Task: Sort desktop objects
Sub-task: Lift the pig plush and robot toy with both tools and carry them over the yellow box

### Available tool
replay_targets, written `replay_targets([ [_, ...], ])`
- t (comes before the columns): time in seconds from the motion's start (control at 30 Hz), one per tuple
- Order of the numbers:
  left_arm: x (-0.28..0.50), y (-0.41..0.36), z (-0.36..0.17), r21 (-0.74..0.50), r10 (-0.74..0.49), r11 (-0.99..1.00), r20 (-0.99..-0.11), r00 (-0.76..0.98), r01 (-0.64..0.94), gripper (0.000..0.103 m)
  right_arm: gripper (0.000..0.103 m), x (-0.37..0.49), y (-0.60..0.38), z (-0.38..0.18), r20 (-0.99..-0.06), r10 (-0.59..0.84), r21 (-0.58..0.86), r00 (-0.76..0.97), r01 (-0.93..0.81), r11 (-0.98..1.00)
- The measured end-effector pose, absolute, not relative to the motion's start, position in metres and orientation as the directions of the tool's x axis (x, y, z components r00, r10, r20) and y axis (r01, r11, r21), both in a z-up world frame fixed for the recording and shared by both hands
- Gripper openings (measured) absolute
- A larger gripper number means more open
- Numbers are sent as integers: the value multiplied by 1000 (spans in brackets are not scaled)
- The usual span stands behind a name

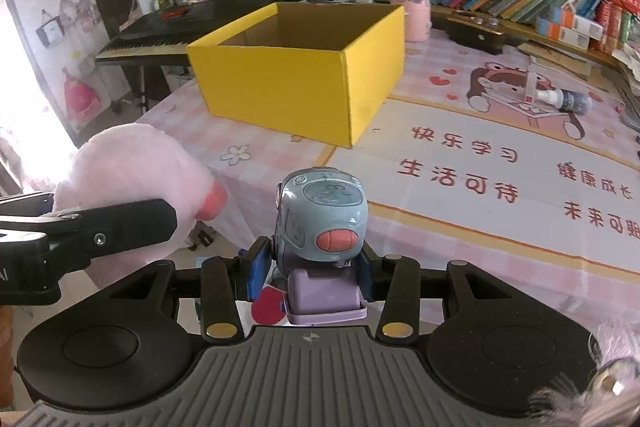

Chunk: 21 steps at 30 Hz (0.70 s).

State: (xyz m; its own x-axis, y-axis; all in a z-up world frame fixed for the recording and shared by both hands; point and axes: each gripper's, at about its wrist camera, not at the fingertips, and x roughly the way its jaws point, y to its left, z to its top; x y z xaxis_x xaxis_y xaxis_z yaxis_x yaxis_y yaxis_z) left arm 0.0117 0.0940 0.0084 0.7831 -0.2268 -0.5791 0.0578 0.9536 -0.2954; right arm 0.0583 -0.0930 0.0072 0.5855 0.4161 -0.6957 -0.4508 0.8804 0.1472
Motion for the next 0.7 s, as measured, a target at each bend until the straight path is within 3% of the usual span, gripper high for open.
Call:
replay_targets([
  [0.7, -3, 121, 10, -303, -172, 953, -566, 806, -9, 90, 41, 55, -59, 11, -693, 461, 133, 554, -530, 838],
])
